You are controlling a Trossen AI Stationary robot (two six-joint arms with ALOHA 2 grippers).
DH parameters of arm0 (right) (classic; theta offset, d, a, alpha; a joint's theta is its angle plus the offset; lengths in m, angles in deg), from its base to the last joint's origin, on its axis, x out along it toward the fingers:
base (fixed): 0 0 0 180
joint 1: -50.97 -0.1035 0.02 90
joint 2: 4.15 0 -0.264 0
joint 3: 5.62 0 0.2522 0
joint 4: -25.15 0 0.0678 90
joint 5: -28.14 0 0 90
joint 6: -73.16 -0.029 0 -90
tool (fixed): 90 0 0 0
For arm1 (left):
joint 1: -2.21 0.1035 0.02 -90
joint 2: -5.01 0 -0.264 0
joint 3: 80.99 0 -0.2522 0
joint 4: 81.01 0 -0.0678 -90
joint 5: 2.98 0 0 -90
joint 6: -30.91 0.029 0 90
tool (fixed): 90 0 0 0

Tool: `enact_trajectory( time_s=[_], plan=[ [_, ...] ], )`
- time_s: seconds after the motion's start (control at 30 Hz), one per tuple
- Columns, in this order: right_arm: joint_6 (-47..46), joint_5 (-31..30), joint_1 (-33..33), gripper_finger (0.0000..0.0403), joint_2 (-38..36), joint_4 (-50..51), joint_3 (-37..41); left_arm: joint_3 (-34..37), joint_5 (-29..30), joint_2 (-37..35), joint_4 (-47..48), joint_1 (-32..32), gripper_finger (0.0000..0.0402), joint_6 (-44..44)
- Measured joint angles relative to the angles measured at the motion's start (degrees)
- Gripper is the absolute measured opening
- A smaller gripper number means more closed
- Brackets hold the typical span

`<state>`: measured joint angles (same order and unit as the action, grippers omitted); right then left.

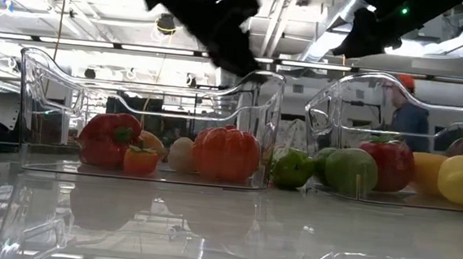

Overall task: Sort produce into baskets
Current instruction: Put the potato into the left transparent bin

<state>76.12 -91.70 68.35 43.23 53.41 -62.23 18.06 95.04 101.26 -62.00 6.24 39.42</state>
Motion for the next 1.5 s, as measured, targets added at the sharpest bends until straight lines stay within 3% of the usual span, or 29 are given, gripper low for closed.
enact_trajectory(
  time_s=[0.13, 0.27, 0.5, 0.73, 0.97, 1.13, 1.5],
  plan=[
    [-0.11, 0.0, -1.35, 0.0311, 0.0, -0.55, 0.0, 10.17, 2.4, -6.22, -4.81, -0.2, 0.0211, -4.16],
    [-0.08, -0.01, -1.93, 0.0311, 0.0, -2.86, -0.01, 14.59, -0.5, -16.2, -5.55, 0.92, 0.0208, -9.47],
    [0.02, 0.0, -1.92, 0.0311, 0.0, -4.16, -0.02, 16.51, -1.34, -25.81, 13.15, 5.28, 0.0207, -17.3],
    [0.02, 0.0, -1.92, 0.0311, 0.0, -4.18, -0.02, 16.56, -3.3, -26.01, 22.57, 7.69, 0.0207, -20.81],
    [0.3, 0.0, -1.87, 0.0311, 1.06, -4.32, -0.02, 16.56, -12.87, -25.86, 28.5, 11.18, 0.0207, -19.24],
    [1.85, -0.03, -1.87, 0.0311, 2.94, -4.67, -0.02, 17.9, -14.04, -25.84, 27.62, 14.07, 0.0207, -17.25],
    [3.08, -0.05, -1.87, 0.0311, 4.37, -8.31, -0.02, 27.58, -24.5, -25.77, 21.74, 21.14, 0.0207, -15.34]
  ],
)
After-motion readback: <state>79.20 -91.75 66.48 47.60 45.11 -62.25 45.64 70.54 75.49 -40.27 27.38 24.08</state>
